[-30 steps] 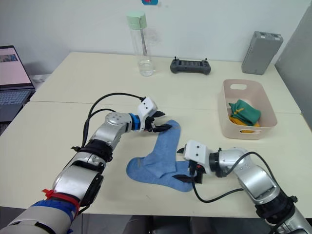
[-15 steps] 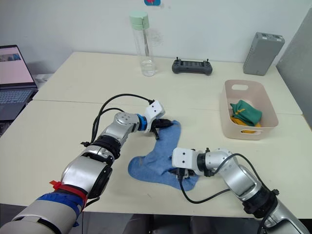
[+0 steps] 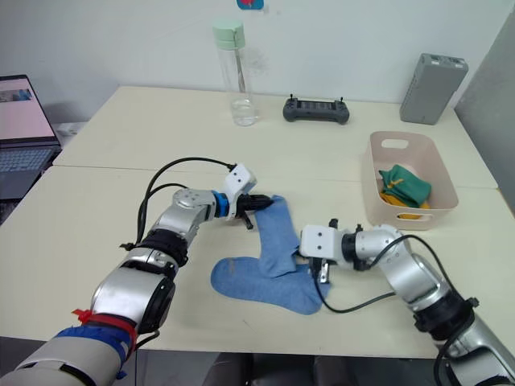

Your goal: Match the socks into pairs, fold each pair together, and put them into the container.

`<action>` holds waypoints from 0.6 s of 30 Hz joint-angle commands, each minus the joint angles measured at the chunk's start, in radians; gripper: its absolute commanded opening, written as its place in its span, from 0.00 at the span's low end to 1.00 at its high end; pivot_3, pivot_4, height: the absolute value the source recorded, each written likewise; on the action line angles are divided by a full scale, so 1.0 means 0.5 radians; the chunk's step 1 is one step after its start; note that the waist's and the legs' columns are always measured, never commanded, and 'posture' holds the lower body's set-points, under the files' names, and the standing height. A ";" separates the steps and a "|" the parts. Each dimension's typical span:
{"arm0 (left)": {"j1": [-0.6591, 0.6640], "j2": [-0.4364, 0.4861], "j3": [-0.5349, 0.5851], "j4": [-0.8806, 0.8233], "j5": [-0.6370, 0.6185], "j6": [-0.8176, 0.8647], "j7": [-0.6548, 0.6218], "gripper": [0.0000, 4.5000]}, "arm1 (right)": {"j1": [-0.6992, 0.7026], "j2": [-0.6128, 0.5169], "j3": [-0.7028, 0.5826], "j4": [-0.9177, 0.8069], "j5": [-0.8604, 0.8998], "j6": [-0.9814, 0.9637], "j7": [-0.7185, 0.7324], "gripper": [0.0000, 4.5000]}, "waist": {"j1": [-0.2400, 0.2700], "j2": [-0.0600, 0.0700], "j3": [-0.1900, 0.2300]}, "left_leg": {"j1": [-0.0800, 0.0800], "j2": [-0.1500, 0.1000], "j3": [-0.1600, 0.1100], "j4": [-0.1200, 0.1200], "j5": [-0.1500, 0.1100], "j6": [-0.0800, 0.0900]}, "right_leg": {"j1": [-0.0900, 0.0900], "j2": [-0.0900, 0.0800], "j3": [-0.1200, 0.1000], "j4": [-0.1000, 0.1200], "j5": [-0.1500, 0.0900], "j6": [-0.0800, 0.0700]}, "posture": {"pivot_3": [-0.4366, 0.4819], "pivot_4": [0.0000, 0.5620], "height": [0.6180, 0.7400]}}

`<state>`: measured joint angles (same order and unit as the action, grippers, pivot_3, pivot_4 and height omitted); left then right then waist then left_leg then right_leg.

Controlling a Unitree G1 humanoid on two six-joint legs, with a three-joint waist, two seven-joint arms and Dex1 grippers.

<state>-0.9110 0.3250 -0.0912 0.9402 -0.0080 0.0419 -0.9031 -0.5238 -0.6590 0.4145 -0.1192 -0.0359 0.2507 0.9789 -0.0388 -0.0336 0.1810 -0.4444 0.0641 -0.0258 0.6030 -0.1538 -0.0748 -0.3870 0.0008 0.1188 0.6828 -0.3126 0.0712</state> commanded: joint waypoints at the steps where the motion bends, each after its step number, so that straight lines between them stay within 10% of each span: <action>1: 0.173 -0.019 0.085 -0.483 -0.107 0.259 0.127 0.00 | -0.179 0.070 -0.063 0.281 -0.017 -0.267 0.004 0.01 | -0.005 0.000 0.000 | 0.000 0.000 0.000 0.001 0.000 0.000 | 0.000 0.000 0.000 0.001 0.000 0.000 | 0.48 0.27 1.00; 7: 0.521 -0.078 0.222 -1.295 -0.215 0.770 0.506 0.00 | -0.352 0.196 -0.101 0.754 0.021 -0.590 0.082 0.01 | 0.009 0.000 0.000 | 0.000 0.000 -0.001 0.002 0.000 0.000 | 0.002 -0.001 -0.001 0.001 0.001 -0.001 | 0.48 0.27 1.00; 12: 0.672 -0.145 0.264 -1.527 -0.229 0.887 0.731 0.00 | -0.402 0.187 -0.146 0.905 0.026 -0.680 0.149 0.29 | 0.019 0.000 0.000 | 0.001 -0.001 -0.002 0.007 0.000 0.000 | 0.006 -0.002 -0.002 0.002 0.002 0.001 | 0.48 0.27 1.00; 18: 0.737 -0.167 0.343 -1.671 -0.307 0.992 0.860 0.45 | -0.314 0.109 -0.373 0.801 0.029 -0.476 -0.036 0.78 | 0.018 0.000 0.000 | 0.006 -0.001 -0.002 0.012 0.000 0.000 | 0.013 -0.002 -0.001 0.000 0.005 0.005 | 0.48 0.27 1.00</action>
<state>-0.5380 0.2338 0.0566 0.1671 -0.1392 0.5343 -0.4848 -0.6840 -0.5916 0.2823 0.3254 -0.0353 -0.0206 1.0056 -0.0299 -0.0336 0.1810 -0.4402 0.0637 -0.0267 0.6086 -0.1538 -0.0749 -0.3792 -0.0002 0.1185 0.6826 -0.3099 0.0739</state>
